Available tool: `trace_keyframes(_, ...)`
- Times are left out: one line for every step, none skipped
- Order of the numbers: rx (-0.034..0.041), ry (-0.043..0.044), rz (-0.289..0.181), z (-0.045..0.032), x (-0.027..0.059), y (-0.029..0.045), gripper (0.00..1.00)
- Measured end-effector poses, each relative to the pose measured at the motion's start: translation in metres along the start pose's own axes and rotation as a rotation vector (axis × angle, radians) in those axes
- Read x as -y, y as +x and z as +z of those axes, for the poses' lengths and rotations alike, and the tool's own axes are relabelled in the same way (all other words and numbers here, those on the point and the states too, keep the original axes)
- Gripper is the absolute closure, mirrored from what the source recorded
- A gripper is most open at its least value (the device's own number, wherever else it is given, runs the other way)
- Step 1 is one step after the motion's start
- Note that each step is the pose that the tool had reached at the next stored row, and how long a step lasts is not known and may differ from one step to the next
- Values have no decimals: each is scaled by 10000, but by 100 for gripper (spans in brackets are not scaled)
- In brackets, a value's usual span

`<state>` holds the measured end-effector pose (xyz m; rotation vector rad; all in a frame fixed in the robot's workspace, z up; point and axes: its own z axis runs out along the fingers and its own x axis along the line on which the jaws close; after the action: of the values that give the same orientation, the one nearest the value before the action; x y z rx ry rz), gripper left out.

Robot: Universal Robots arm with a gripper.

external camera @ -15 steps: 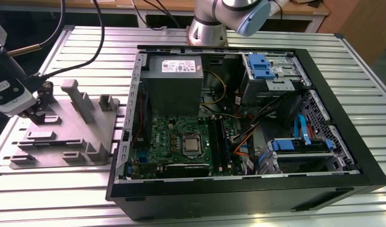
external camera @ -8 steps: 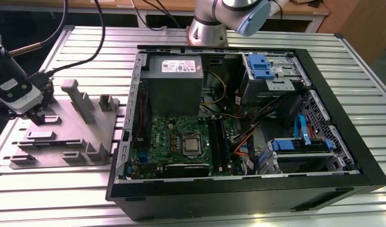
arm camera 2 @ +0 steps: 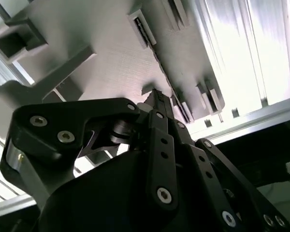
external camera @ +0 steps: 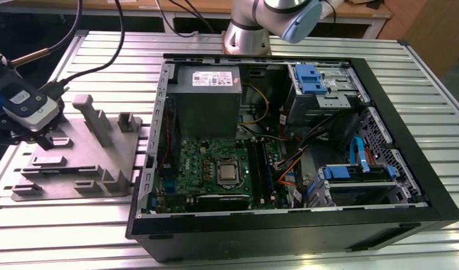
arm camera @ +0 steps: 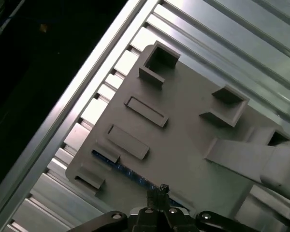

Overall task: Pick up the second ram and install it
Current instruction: 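Pick up the second ram and move it above second insertion slot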

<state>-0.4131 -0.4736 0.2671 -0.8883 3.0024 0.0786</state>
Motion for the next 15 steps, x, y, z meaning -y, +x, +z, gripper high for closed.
trace_keyframes(-9,-4,-178,3,0,0,90)
trace_keyframes(-16,-8,-359,6,0,0,90)
trace_keyframes(-25,-13,-554,9,1,0,90)
trace_keyframes(-33,-17,-735,12,1,0,90)
trace_keyframes(-42,-21,-913,14,1,0,90)
trace_keyframes(-49,-25,-1093,17,1,0,90)
trace_keyframes(-58,-29,-1274,19,1,0,90)
trace_keyframes(-66,-34,-1452,21,1,0,90)
trace_keyframes(-74,-38,-1633,24,1,0,90)
trace_keyframes(-82,-42,-1811,26,1,0,90)
trace_keyframes(-91,-46,-2008,28,2,0,90)
trace_keyframes(-100,-50,-2188,30,2,0,90)
trace_keyframes(-108,-54,-2367,32,2,0,90)
trace_keyframes(-117,-57,-2547,34,1,1,90)
trace_keyframes(-125,-61,-2725,35,2,0,90)
